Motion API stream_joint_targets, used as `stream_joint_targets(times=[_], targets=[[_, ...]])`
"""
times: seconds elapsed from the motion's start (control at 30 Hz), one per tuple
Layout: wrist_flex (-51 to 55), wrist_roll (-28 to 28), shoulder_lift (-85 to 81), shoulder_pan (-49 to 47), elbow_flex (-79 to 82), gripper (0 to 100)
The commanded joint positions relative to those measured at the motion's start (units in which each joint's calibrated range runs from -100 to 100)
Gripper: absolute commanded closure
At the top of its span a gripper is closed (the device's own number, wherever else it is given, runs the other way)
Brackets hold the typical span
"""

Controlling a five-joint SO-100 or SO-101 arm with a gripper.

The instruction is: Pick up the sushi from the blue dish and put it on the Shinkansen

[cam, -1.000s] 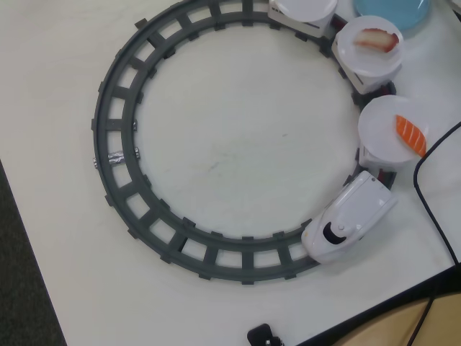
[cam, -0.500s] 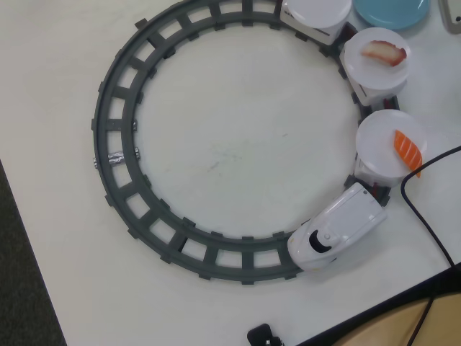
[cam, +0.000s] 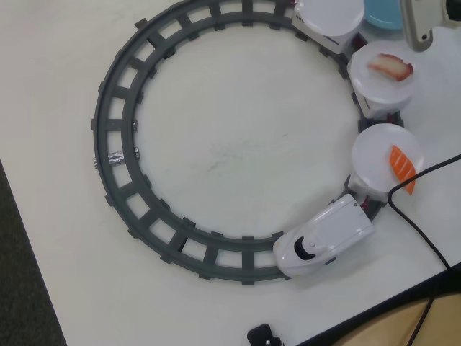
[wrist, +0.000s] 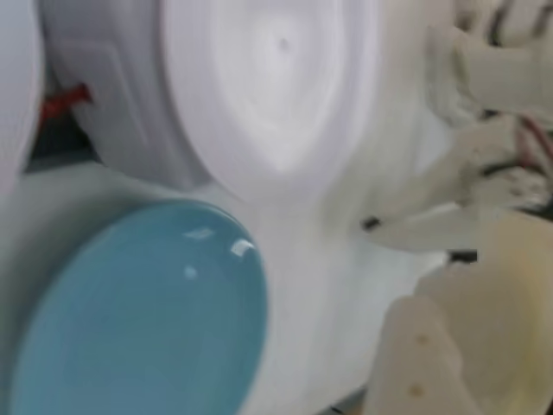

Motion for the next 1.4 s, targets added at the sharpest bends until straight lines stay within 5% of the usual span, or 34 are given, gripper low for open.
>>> stream_joint_targets(times=[0.0, 1.37], targets=[[-1.2, -0.3, 1.8, -0.8, -0.2, 98], [1.9, -0.2, 11.2, -9.7, 0.0, 97]])
